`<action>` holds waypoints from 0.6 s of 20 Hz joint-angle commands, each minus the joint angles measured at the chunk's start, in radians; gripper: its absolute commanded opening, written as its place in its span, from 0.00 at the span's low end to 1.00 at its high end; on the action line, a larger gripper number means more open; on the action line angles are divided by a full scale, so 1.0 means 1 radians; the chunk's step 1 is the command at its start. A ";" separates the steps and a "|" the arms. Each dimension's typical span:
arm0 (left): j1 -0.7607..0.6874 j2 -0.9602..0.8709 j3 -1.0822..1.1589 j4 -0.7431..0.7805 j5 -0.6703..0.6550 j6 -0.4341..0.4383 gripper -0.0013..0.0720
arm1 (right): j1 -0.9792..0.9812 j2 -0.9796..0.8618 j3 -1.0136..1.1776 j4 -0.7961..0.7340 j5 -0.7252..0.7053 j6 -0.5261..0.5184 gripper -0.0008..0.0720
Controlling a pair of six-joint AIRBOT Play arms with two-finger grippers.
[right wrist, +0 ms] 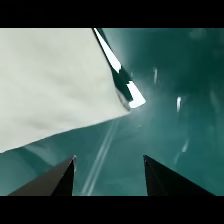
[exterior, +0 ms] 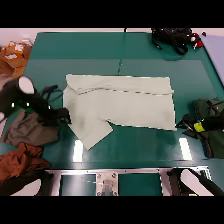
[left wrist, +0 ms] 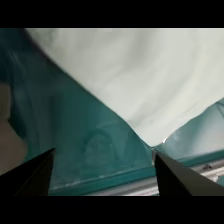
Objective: Fold the shirts.
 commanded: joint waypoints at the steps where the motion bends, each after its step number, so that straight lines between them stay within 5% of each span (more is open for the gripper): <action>1: -0.002 0.136 -0.296 -0.130 0.208 -0.032 0.97 | 0.004 0.050 -0.146 0.121 -0.111 0.023 0.70; 8: -0.209 0.133 -0.465 -0.387 0.654 -0.033 0.97 | 0.121 -0.058 -0.193 0.261 -0.339 0.023 0.70; 9: -0.226 0.133 -0.465 -0.423 0.713 -0.032 0.89 | 0.124 -0.079 -0.193 0.288 -0.363 0.023 0.70; 10: -0.235 0.133 -0.465 -0.446 0.754 -0.032 0.62 | 0.124 -0.095 -0.192 0.312 -0.392 0.023 0.70; 11: -0.235 0.133 -0.464 -0.463 0.777 -0.031 0.51 | 0.124 -0.106 -0.189 0.330 -0.415 0.023 0.70; 12: -0.234 0.134 -0.460 -0.462 0.777 -0.022 0.49 | 0.124 -0.115 -0.185 0.344 -0.435 0.022 0.70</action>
